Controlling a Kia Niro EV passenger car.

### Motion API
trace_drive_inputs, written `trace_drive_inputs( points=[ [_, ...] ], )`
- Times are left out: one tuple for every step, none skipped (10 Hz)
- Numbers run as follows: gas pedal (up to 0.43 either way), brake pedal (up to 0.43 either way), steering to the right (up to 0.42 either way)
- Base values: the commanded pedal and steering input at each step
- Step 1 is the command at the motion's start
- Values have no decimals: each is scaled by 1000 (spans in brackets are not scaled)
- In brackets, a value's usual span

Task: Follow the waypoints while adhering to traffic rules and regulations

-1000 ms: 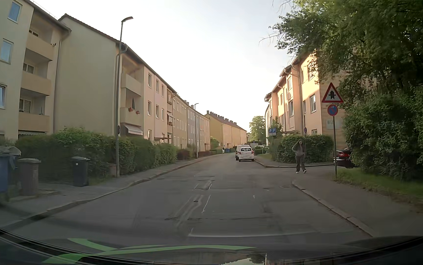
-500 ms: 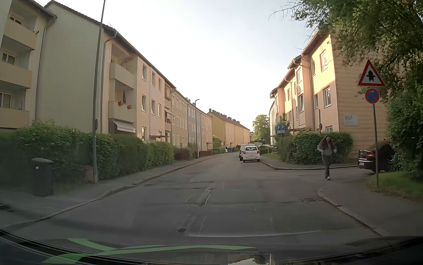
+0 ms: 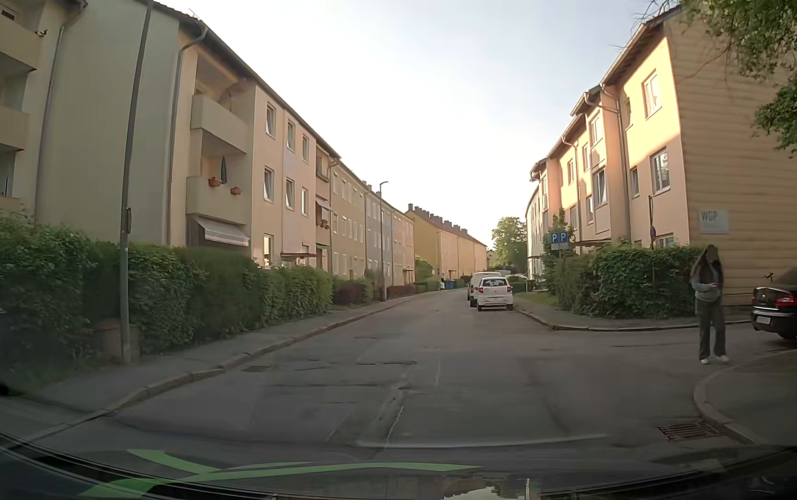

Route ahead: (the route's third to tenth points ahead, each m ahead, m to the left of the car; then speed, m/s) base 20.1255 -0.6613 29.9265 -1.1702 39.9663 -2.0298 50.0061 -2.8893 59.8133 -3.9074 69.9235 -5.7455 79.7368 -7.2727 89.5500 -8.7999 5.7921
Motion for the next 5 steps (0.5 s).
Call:
trace_drive_inputs(
  points=[
    [98,0,-31],
    [98,0,-29],
    [98,0,-27],
    [98,0,-24],
    [98,0,-21]
  ],
)
